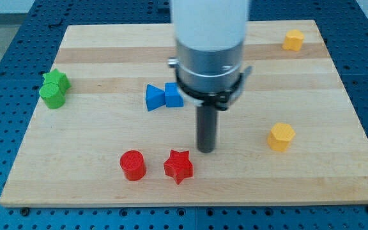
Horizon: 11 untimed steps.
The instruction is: Push red star to red circle
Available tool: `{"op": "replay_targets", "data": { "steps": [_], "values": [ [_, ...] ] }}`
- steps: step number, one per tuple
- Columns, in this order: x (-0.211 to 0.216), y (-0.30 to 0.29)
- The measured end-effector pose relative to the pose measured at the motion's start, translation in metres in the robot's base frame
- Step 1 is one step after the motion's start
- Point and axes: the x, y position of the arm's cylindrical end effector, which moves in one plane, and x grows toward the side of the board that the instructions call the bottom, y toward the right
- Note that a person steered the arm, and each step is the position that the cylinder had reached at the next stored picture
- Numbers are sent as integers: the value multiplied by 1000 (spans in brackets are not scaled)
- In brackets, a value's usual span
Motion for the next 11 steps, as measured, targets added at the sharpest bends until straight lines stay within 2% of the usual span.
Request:
{"op": "replay_targets", "data": {
  "steps": [1,2,6,11],
  "values": [
    [23,25],
    [52,23],
    [32,-1],
    [32,-80]
  ]
}}
